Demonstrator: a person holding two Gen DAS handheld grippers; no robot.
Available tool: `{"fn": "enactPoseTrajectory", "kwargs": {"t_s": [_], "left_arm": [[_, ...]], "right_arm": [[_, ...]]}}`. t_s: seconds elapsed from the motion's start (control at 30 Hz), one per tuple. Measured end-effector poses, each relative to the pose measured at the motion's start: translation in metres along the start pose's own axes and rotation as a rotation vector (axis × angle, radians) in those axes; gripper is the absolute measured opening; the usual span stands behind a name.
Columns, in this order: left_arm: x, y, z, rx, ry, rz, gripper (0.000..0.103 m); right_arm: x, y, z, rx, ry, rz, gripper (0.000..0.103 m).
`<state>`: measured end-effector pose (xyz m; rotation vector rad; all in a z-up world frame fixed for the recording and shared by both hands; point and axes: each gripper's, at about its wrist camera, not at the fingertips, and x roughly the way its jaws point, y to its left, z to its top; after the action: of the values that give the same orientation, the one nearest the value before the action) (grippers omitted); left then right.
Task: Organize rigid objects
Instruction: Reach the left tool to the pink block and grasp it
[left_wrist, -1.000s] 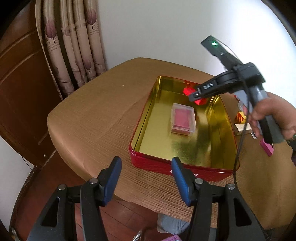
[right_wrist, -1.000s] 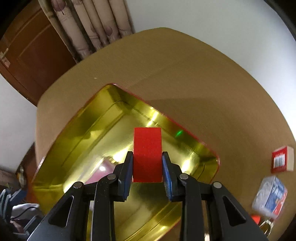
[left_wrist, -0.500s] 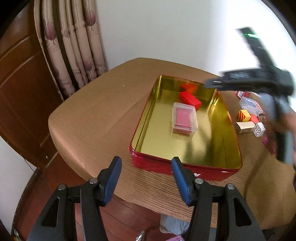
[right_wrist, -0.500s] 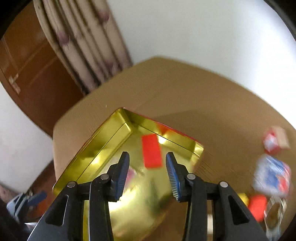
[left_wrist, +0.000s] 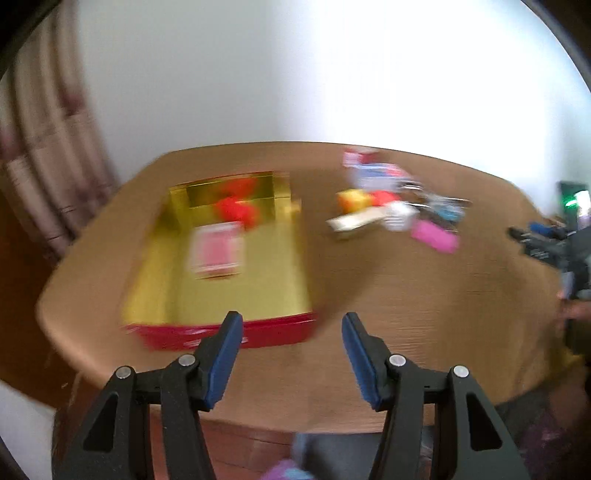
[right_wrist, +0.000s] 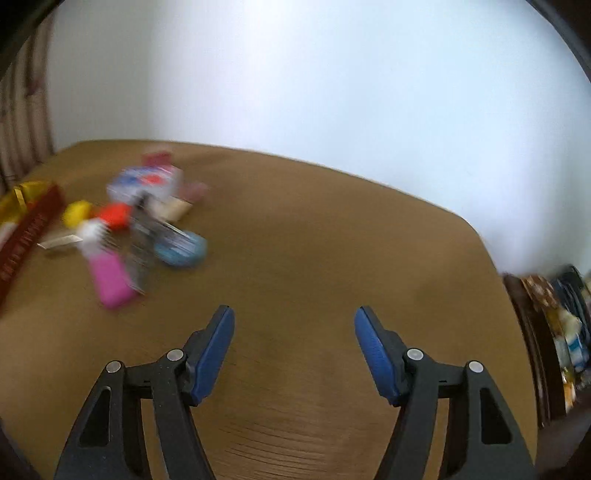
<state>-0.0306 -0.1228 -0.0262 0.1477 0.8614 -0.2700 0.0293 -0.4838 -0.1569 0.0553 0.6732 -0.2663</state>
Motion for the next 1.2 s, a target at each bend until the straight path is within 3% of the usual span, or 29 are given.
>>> {"fn": "enactPoseTrajectory", "kwargs": {"t_s": [0.13,0.23,0.3,0.5,0.77,0.93,1.03,1.2], "left_arm": [[0.024,-0.043,0.030,-0.005,0.097,-0.193,0.057],[0.050,-0.074,0.051,-0.032,0.169,-0.240,0.057],[0.071,-0.091,0.065,-0.055,0.225,-0.228,0.057],[0.130,-0.108,0.097,-0.203,0.341,-0.163,0.057],[0.175,-0.107,0.113,-0.358,0.417,-0.082,0.057],[0.191,-0.113,0.116,-0.396,0.444,-0.035,0.057],[0.197,-0.115,0.115,-0.421,0.460,-0.071,0.057],[0.209,-0.129,0.118,-0.398,0.456,0.001,0.057]], "right_arm": [[0.010,-0.021,-0.015,0.047,0.017,0.003,0.071],[0.010,-0.026,-0.016,0.075,0.004,0.047,0.073],[0.012,-0.032,-0.018,0.078,-0.013,0.082,0.079],[0.004,-0.030,-0.020,0.087,-0.047,0.164,0.079],[-0.004,-0.039,-0.022,0.142,-0.087,0.257,0.080],[-0.006,-0.047,-0.025,0.173,-0.097,0.302,0.080],[-0.006,-0.050,-0.025,0.189,-0.108,0.326,0.082],[-0.006,-0.055,-0.027,0.215,-0.114,0.356,0.085]]}}
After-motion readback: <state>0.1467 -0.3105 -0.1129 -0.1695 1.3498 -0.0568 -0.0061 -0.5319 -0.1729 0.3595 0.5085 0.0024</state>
